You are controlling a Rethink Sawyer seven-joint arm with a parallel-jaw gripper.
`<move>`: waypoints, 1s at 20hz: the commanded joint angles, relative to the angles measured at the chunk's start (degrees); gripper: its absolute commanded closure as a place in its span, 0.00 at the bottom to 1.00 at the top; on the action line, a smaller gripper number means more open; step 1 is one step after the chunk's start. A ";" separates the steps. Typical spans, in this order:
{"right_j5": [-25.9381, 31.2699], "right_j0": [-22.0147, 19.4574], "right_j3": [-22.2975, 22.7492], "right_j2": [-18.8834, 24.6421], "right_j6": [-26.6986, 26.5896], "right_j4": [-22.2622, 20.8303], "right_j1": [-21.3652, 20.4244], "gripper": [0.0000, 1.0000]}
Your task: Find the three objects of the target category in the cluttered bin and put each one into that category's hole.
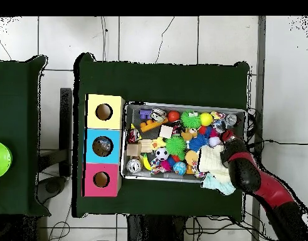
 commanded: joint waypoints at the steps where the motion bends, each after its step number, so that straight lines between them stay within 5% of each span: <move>1: -1.25 1.26 1.51 2.39 6.88 -1.66 -0.37 0.00; 5: -4.31 2.14 -1.36 1.88 7.03 -2.91 3.44 0.00; 10: -8.06 3.88 -0.15 -0.26 8.22 -1.44 0.91 0.00; 11: -9.68 5.03 -0.03 -1.94 8.62 -0.22 0.34 1.00; 20: -12.43 5.82 2.71 -3.53 10.23 1.63 -2.09 1.00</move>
